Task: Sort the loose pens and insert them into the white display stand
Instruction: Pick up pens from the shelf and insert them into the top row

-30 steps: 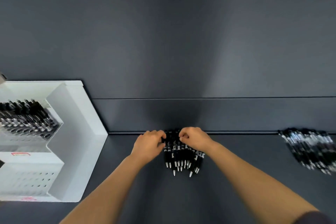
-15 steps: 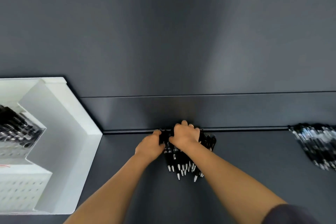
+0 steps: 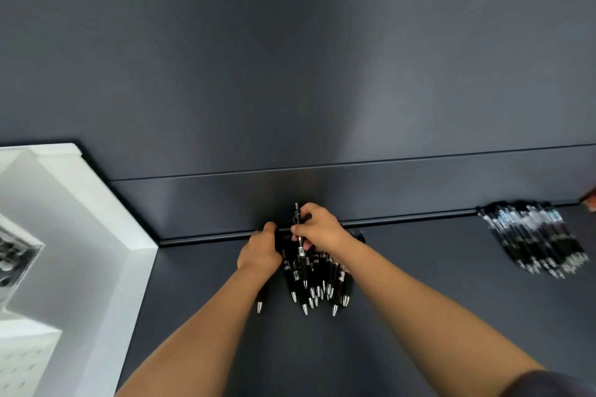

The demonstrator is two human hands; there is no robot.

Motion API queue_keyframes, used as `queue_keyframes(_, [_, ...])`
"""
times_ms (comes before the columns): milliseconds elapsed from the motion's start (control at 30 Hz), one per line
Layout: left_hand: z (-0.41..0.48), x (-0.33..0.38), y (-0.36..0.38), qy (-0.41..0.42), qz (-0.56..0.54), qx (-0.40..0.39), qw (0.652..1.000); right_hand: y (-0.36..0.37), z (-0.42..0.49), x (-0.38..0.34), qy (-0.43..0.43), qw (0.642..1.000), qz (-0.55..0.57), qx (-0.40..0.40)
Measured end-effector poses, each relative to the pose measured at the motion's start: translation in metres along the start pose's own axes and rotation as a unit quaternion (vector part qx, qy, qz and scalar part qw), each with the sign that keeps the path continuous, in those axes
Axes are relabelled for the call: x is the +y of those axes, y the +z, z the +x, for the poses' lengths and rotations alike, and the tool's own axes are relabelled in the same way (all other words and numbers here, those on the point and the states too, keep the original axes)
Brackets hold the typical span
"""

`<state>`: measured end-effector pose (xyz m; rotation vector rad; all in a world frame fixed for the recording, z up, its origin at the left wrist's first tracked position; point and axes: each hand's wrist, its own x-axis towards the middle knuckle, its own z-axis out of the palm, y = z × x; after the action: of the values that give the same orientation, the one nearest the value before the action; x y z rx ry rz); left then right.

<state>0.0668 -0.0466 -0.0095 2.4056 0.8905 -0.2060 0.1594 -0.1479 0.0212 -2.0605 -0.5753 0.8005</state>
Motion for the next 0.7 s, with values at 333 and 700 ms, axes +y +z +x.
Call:
queue_keyframes(333, [-0.040, 0.002, -0.037, 0.028, -0.433, 0.065, 0.898, -0.007, -0.031, -0.031, -0.081, 0.996, 0.040, 0.008])
queue_keyframes(700, [-0.099, -0.026, -0.090, 0.092, -0.448, 0.239, 0.857, 0.030, -0.060, -0.103, -0.155, 0.973, 0.162, -0.046])
